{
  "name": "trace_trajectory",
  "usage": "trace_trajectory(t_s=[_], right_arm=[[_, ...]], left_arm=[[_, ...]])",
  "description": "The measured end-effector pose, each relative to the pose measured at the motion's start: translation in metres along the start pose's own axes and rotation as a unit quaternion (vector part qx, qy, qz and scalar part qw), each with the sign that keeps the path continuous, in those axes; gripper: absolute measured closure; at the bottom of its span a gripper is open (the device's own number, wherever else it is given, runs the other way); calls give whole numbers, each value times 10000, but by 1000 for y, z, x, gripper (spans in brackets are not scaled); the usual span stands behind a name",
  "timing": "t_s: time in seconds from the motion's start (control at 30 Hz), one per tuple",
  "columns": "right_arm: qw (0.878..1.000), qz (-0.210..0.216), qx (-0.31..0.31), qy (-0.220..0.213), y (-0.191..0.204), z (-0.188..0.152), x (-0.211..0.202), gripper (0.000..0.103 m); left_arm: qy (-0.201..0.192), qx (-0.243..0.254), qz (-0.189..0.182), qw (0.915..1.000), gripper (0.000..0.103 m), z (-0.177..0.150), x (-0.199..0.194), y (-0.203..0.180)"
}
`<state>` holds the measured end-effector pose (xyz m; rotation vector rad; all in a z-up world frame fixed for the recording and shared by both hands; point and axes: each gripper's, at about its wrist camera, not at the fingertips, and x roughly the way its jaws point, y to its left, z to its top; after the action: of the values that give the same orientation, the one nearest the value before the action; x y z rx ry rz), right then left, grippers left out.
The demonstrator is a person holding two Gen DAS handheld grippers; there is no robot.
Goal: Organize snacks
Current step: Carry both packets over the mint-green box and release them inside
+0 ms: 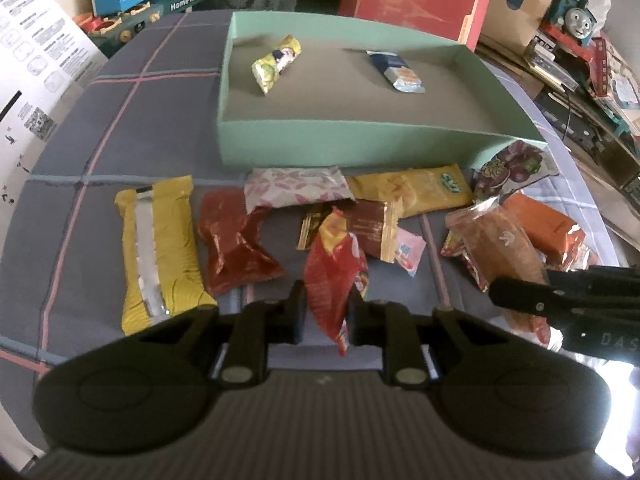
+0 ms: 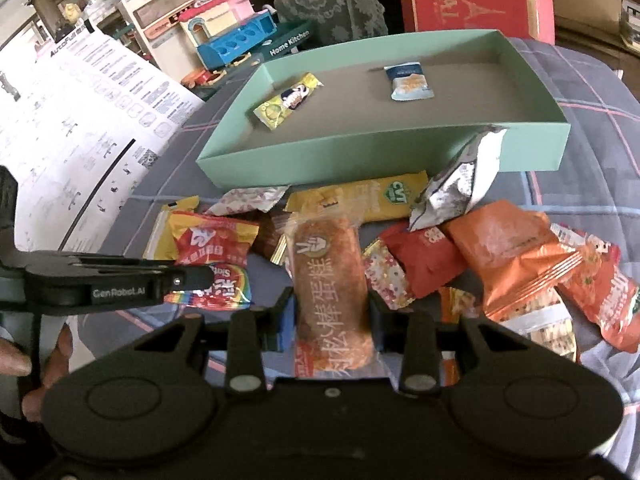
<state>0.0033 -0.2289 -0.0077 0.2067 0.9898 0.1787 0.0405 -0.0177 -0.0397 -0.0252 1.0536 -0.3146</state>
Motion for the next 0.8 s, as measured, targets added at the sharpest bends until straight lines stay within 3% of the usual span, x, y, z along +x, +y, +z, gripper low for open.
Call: trace_trajectory(t_s=[0.4,0.63,0.8], right_arm=[[9987,149,253,-415,-11,24,-24,67],[9962,11,278,-822,-27,75,-36,67],[9946,-306,314,-940,-56,129,-27,67]], left_arm=[[-478,37,-168,9987,86,25,-31,-7],[-834,218,-91,9962,86,83,-33,-7],[-903,239,-73,9956,86,139,-11,-7]])
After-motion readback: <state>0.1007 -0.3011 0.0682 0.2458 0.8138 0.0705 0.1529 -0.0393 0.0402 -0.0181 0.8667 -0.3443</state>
